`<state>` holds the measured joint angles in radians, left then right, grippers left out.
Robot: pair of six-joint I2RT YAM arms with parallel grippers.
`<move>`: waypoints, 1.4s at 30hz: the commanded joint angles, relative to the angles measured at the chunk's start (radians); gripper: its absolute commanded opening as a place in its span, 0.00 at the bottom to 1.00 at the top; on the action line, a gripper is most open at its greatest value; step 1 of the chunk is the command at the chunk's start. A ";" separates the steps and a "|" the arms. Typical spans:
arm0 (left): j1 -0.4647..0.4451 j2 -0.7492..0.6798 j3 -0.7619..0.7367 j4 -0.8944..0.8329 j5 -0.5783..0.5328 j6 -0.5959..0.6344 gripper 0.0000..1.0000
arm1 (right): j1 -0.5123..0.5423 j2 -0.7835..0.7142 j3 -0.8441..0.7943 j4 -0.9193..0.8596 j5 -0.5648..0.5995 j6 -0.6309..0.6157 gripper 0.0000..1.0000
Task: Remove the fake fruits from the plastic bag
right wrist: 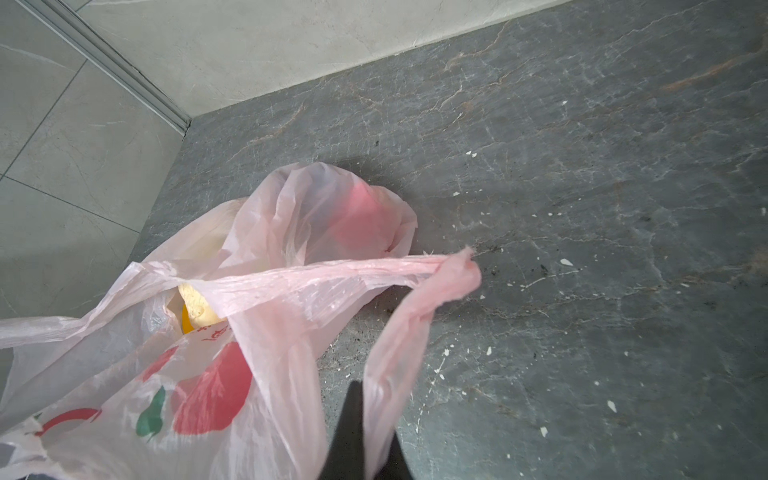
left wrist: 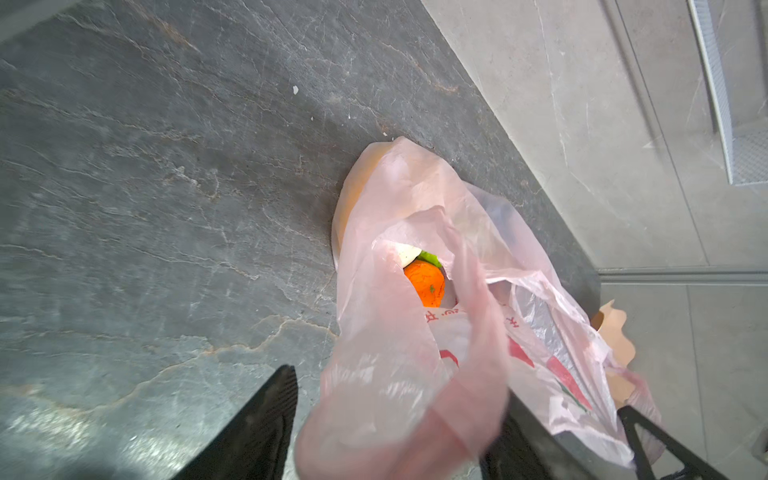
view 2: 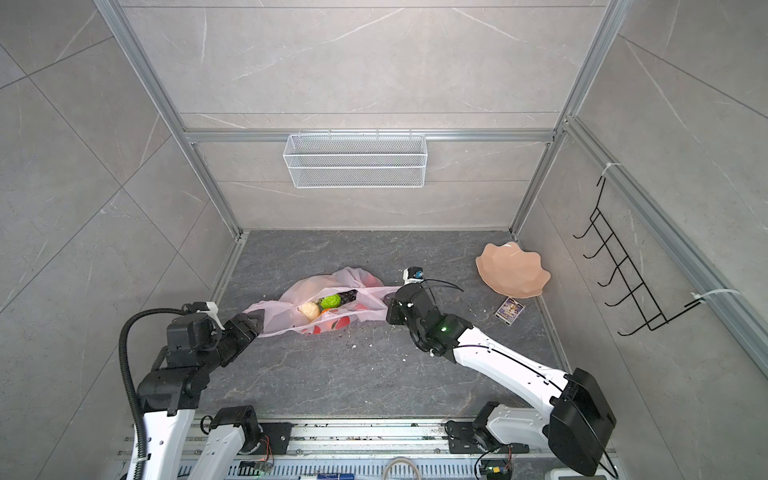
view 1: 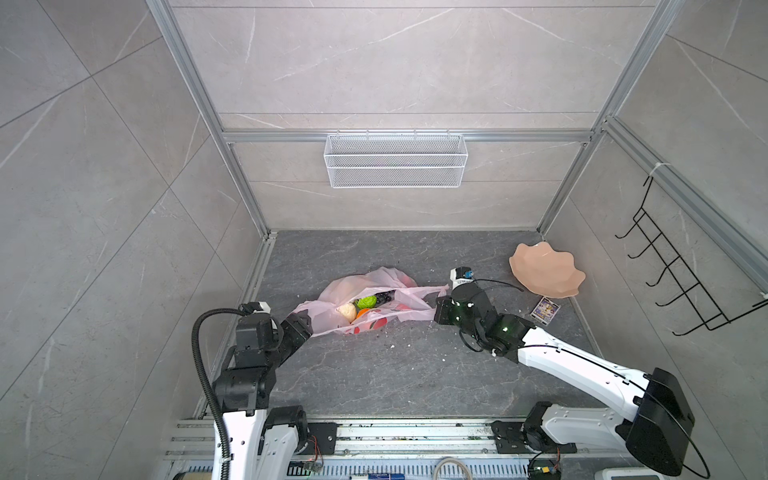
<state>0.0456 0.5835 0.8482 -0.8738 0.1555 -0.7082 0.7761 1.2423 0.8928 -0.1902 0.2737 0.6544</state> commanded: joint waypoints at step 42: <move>-0.475 0.448 0.111 0.116 -0.245 -0.102 0.84 | 0.069 -0.006 0.078 -0.086 0.101 -0.070 0.00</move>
<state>-0.4271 1.0359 1.0061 -0.8749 -0.0608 -0.7368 0.8375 1.2564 0.9779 -0.2440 0.3546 0.6056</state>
